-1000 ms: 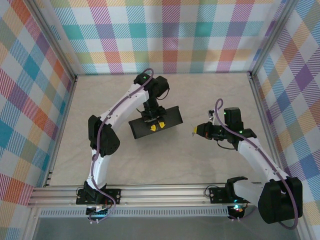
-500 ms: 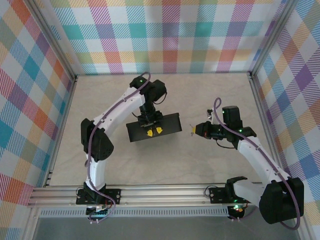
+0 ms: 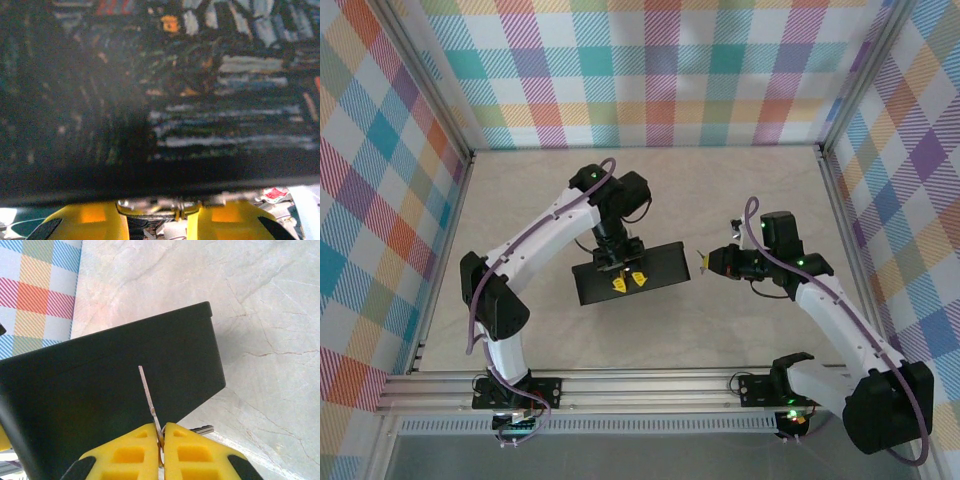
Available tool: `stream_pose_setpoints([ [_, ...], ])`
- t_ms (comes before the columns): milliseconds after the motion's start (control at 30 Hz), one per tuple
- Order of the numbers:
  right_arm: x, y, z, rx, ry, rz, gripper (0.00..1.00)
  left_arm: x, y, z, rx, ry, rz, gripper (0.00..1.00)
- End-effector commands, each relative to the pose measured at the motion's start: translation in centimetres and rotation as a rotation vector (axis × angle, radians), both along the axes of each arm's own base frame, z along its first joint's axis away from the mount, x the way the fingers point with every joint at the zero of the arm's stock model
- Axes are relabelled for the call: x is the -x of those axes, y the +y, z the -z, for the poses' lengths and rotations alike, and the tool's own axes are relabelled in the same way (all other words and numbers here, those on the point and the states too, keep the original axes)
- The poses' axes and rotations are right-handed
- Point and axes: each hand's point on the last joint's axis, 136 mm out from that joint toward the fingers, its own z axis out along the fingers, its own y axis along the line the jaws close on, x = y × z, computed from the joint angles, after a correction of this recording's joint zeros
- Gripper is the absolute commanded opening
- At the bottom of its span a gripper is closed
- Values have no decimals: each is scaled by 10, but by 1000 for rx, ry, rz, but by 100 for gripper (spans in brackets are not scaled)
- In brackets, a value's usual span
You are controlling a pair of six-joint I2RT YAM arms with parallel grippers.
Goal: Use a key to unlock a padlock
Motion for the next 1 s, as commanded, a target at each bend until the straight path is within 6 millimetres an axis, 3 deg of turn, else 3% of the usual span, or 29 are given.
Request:
stream_pose_setpoints([
  [0,0,1,-9,7,-22,-3,10,32,24,-10,-69,141,21,26],
  [533,-5,1,-7,24,-24,-6,10,13,23,8,-74,181,38,37],
  [733,-5,1,-4,32,-21,-11,10,-5,23,10,-61,152,35,51],
  [967,-3,0,-5,41,-27,-14,10,-32,19,4,-52,49,45,52],
])
